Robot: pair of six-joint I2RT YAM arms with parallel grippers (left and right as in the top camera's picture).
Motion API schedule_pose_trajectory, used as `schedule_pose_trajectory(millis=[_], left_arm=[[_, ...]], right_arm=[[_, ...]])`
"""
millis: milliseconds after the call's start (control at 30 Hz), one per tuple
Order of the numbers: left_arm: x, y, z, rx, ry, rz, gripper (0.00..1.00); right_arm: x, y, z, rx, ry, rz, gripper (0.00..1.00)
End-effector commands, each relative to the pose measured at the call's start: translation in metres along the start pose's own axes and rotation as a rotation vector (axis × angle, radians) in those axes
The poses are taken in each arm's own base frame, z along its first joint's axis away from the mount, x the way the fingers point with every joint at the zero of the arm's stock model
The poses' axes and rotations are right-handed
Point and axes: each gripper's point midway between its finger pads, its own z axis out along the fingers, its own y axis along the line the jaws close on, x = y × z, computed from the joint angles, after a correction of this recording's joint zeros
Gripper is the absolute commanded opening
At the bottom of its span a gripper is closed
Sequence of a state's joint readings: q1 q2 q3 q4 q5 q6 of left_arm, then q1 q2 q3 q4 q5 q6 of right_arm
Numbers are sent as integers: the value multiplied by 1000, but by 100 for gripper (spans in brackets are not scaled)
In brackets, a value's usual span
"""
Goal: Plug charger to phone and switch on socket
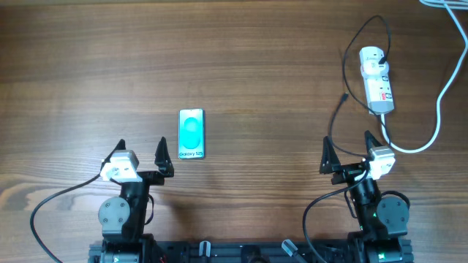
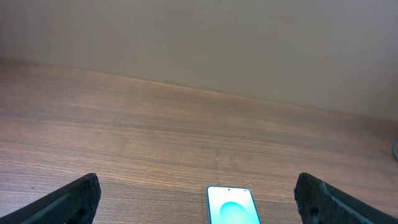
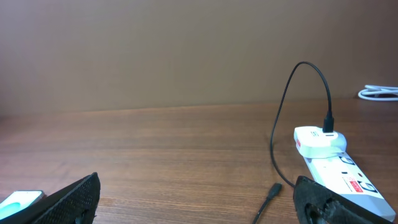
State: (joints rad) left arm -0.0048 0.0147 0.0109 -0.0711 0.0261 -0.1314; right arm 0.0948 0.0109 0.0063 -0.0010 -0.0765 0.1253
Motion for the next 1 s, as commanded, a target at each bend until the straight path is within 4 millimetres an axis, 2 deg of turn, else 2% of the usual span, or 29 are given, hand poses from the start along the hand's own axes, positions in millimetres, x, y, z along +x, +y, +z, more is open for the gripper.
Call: schedule_pose_trajectory(millis=[0, 967], left_arm=[[1, 1, 0, -6, -3, 23, 100], [2, -1, 0, 9, 2, 19, 99]], right_arm=[[-3, -4, -1, 21, -14, -19, 100], [-2, -4, 0, 22, -12, -19, 100]])
